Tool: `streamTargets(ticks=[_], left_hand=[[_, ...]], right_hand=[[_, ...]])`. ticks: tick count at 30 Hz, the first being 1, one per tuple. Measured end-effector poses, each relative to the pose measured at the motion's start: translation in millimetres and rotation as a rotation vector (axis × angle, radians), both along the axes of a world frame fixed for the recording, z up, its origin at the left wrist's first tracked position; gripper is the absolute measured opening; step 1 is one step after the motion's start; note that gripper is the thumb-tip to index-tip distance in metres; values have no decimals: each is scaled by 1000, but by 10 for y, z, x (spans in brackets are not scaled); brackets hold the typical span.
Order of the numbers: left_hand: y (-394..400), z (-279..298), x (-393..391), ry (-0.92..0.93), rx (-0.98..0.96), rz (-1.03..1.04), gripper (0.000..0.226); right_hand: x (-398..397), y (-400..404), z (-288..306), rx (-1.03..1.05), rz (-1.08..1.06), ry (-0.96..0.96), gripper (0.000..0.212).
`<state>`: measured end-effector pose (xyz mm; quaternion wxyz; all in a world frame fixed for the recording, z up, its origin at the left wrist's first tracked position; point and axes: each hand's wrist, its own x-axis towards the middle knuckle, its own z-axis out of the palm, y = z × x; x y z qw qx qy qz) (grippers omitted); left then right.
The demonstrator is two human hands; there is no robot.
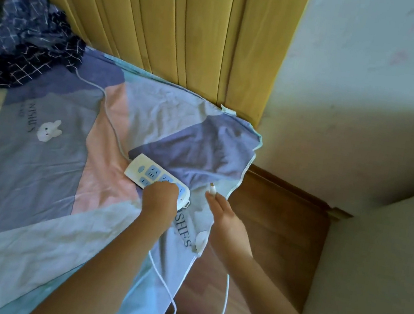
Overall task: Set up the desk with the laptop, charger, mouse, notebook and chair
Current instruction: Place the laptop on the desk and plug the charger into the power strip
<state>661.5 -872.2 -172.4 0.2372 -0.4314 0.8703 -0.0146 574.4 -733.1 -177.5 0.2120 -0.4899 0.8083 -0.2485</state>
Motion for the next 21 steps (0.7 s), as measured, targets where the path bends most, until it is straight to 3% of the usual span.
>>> streamTargets(ticks=[3,6,8,10,14,17,21], left_hand=[[137,51,6,138,-107,-32,24],[405,-2,-176,581,-151,-182,22],[730,89,-430,919,2,-250,35],[1106,313,-739,1084,209,-285,38],[1718,602,-1236,1232,361,-384,33],[2075,725,-1518,1281,522,-255,33],[2519,890,-1904,1299,686,-168,23]], right_hand=[[-118,210,54,-88,-68,48,69],[-294,471,166,-129,-141,85,63],[-430,675,280,-147,-201,143,61],[-579,906,364,-156,-239,219,56],[-912,1463,526,-83,-331,351,47],[-1137,1874,659,16,-347,508,60],[-1359,2307,773,89,-345,616,57]])
